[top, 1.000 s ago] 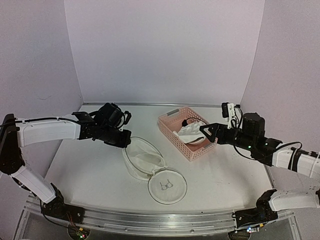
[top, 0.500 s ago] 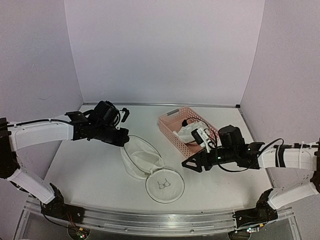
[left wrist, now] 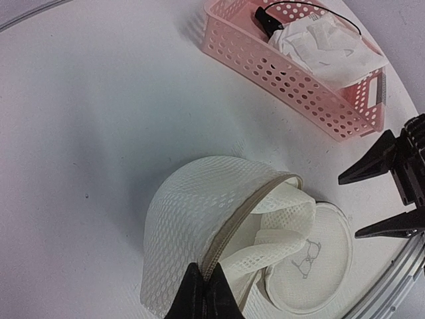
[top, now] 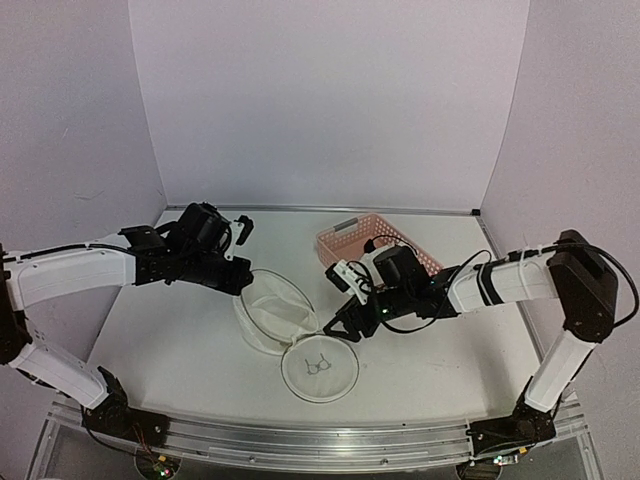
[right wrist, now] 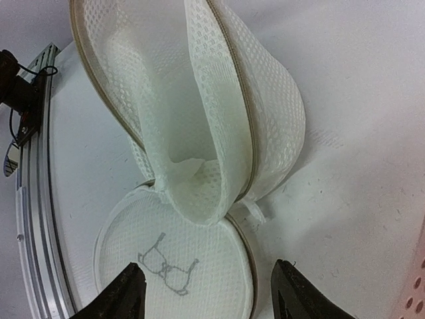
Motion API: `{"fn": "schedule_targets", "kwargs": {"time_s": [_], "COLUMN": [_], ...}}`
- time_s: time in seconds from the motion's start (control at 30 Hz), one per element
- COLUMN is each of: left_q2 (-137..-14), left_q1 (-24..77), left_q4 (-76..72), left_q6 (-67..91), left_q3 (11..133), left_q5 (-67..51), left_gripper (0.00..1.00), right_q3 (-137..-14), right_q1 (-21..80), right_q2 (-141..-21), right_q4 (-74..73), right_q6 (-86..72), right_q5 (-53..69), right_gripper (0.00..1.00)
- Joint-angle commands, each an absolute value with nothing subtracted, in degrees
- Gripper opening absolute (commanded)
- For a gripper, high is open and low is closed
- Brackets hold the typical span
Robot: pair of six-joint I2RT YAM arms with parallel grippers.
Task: Unzip the laundry bag and remove the bra
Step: Pass from the left arm to the right
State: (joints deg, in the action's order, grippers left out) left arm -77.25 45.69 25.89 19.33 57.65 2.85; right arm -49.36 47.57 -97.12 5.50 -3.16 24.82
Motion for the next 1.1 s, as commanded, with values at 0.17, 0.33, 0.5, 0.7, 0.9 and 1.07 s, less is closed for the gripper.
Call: {"fn": "schedule_targets", "kwargs": {"time_s": [0.17,0.33,0.5,0.7,0.9,1.07], "left_q2": [-73.6,-73.9,-74.5,-74.2,-74.0,-74.1], "left_q1": [45.5,45.5,45.5,45.5,45.5,45.5], "left_q4": [24.1,24.1,24.2,24.2,24.2,24.2], "left_q6": [19.0,19.6,20.2,20.4,20.8,21.1], "left_q3": [55.8,55.0,54.7,54.7,54.6,54.6], "left_q5": [5.4,6.4,6.5,6.7,6.8,6.8], "left_gripper": [0.00,0.00,0.00,0.00,0.00,0.00], "right_q3": [-57.8,-58.6,-58.8,-57.5,-55.5,-53.4], "right_q1": [47.7,47.8,47.7,47.8,47.8,47.7], "right_q2": [-106.7,-109.3,-111.6,-112.4,-112.2,-111.4], "right_q4": [8.2,8.3,8.3,8.3,8.2,7.9], "right_q6": [1.6,1.4,0.5,-1.2,-2.2,-2.6], "right_q5": [26.4,27.6,29.1,30.7,33.7,35.2], "right_gripper": [0.61,0.60,0.60,0.60,0.55,0.46]}}
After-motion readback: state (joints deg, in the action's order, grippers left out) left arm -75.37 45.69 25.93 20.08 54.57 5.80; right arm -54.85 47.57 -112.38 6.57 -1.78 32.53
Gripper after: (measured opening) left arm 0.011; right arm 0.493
